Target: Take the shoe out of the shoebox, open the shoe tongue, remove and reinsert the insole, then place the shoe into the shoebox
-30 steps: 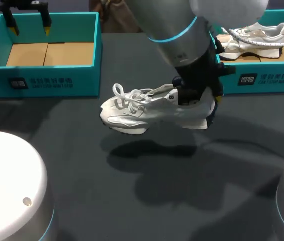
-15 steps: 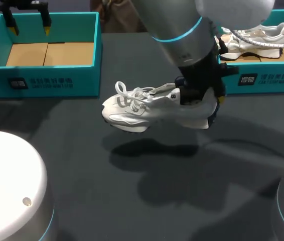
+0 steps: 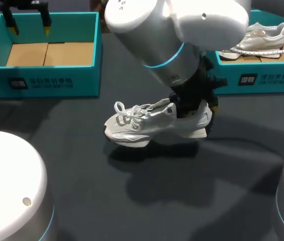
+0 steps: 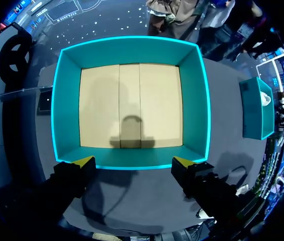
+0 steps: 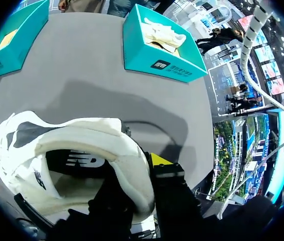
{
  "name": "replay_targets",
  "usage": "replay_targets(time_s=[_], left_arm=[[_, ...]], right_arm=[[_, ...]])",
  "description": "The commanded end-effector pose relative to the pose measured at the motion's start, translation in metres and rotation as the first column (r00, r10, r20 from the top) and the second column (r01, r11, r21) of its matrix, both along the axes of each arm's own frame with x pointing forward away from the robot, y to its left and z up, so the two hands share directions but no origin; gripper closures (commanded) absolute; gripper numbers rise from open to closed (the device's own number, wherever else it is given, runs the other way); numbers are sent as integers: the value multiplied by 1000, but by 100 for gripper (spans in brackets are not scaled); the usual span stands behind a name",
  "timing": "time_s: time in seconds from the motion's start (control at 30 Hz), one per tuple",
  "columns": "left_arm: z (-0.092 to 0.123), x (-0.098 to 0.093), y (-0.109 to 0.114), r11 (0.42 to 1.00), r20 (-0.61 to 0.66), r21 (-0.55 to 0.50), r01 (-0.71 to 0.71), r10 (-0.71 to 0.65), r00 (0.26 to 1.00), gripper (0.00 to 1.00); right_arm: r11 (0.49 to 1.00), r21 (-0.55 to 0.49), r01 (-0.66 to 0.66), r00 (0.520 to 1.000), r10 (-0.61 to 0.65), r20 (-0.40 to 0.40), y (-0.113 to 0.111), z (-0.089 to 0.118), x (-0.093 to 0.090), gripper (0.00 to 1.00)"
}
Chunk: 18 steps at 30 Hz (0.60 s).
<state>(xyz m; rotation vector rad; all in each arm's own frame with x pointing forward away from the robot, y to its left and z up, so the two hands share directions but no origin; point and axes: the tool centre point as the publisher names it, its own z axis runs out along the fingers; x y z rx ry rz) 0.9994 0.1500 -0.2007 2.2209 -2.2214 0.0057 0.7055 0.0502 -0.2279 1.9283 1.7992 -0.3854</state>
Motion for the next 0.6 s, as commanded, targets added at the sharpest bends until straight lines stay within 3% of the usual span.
replay_targets(time_s=[0.03,0.6], left_arm=[[0,0,0,1000,-1,1,0,0,1000,0],[0,0,0,1000,-1,1,0,0,1000,0]], right_arm=[[1000,28,4,1000,-4,-5,0,-28,-1,100],[999,52,-13,998,16,-65,11,-85,-18,100]])
